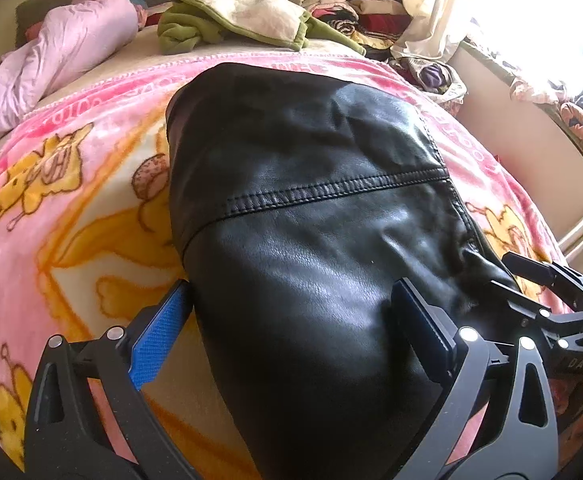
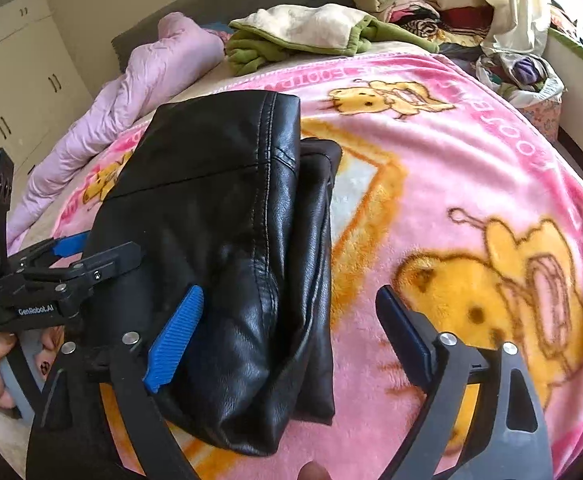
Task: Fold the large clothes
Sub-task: 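Open the right tool and withdraw both tools from the folded jacket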
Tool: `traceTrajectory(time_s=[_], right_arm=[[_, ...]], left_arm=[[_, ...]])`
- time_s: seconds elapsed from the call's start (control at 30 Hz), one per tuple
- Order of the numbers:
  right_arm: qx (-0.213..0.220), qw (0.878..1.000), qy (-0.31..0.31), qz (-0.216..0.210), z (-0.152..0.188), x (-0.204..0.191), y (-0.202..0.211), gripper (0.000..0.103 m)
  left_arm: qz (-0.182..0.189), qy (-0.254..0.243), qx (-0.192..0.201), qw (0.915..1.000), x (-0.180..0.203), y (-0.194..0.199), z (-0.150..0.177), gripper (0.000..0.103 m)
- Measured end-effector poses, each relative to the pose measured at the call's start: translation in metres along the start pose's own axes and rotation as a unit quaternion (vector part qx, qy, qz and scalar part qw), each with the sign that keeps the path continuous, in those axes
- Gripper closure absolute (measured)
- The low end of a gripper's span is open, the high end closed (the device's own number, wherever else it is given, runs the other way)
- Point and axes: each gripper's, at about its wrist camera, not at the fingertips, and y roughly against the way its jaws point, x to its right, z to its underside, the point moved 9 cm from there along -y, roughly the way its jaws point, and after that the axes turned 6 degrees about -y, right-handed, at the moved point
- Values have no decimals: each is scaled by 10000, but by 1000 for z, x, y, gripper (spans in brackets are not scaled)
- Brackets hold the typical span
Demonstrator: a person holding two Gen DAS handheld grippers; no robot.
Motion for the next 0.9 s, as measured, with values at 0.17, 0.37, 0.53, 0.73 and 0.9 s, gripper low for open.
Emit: traceTrajectory(time_s=[0.17, 0.37, 0.53, 0.73, 0.9], right_arm=[[72, 9999, -37, 59, 1, 3, 11, 12], [356, 9992, -26, 204, -3, 4, 35, 7], [490, 9985, -32, 258, 0, 3, 51, 5], [746, 9968, -10, 292, 2, 1, 76, 4], [1126, 9923, 154, 500, 10, 1, 103, 4]], left_arm=[[-5, -40, 62, 10000, 6, 11, 1, 10], [-12, -80, 174, 9998, 11, 30, 3, 9], [-82, -81, 238, 9997, 12, 45, 5, 9], [-116, -71, 381, 9992, 17, 65, 9, 9], [-181, -79, 593, 9980, 22, 89, 17, 9]])
